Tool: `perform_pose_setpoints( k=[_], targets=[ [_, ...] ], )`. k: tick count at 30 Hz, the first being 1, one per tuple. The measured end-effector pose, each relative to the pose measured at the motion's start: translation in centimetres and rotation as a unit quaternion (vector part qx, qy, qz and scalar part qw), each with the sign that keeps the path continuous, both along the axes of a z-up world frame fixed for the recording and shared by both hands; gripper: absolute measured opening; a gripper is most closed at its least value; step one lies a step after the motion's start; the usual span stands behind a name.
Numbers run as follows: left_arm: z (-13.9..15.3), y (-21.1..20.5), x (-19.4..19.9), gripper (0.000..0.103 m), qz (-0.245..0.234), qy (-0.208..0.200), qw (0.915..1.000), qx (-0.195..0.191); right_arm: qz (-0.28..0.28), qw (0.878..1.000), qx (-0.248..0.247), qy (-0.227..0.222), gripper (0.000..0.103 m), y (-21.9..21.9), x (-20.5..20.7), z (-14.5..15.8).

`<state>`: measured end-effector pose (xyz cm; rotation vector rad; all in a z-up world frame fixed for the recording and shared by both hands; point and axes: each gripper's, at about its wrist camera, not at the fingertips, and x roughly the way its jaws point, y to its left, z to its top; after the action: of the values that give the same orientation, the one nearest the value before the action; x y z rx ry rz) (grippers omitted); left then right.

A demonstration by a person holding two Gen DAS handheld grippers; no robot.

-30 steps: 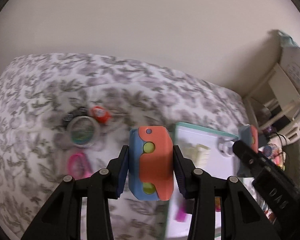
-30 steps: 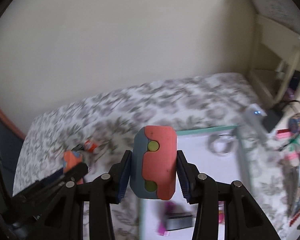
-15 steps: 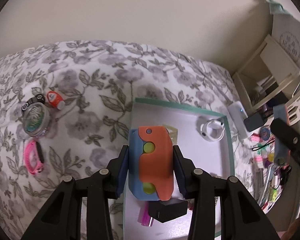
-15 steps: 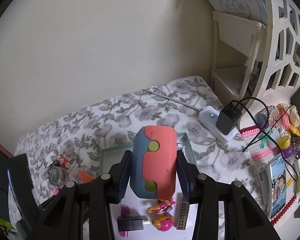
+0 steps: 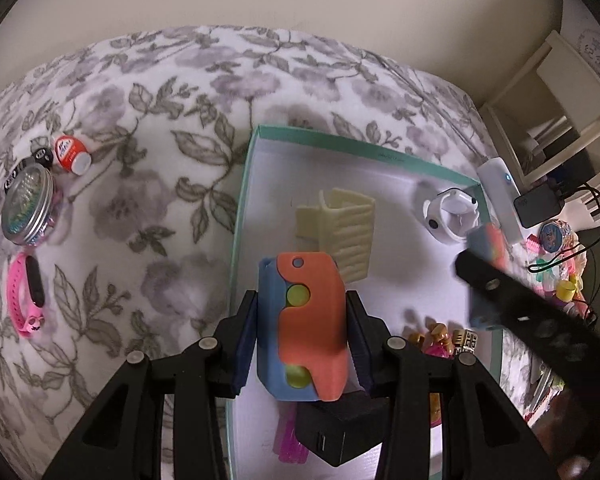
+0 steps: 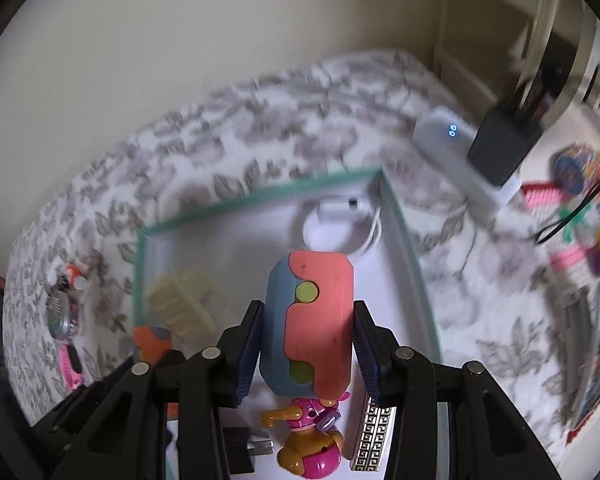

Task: Organize rigid objects
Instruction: 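Lift both orange-and-blue cases and carry them toward the tray, then lower both tools into the tray and open both grippers to release the cases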

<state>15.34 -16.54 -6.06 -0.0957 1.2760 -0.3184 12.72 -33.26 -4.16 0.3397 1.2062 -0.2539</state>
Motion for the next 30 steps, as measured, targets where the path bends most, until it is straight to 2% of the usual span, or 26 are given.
perform_pose_setpoints(
  k=[6, 16, 23, 27, 30],
  targets=[
    [-0.3, -0.1, 0.3, 0.044, -0.004, 0.002, 1.0000, -0.001, 0.002, 1.000, 0.000, 0.028, 0.046, 0.1, 0.0, -2.2],
    [-2.2, -0.7, 0.4, 0.044, -0.010, 0.023, 0.9996, 0.011, 0.002, 0.999, -0.004, 0.051, 0.046, 0.3, 0.4, -3.3],
    [-2.2, -0.9, 0.5, 0.044, -0.010, 0.028, 0.9995, 0.012, 0.000, 0.998, -0.005, 0.057, 0.047, 0.1, 0.4, -3.4],
    [-1.8, -1.0, 1.0, 0.049, -0.007, 0.033, 0.9994, 0.003, 0.003, 0.999, -0.020, 0.045, 0.047, 0.2, 0.3, -2.5],
    [-0.8, -0.9, 1.1, 0.059, -0.005, 0.029, 0.9995, -0.005, 0.001, 0.999, -0.020, 0.026, 0.048, 0.1, 0.2, -1.0]
  ],
)
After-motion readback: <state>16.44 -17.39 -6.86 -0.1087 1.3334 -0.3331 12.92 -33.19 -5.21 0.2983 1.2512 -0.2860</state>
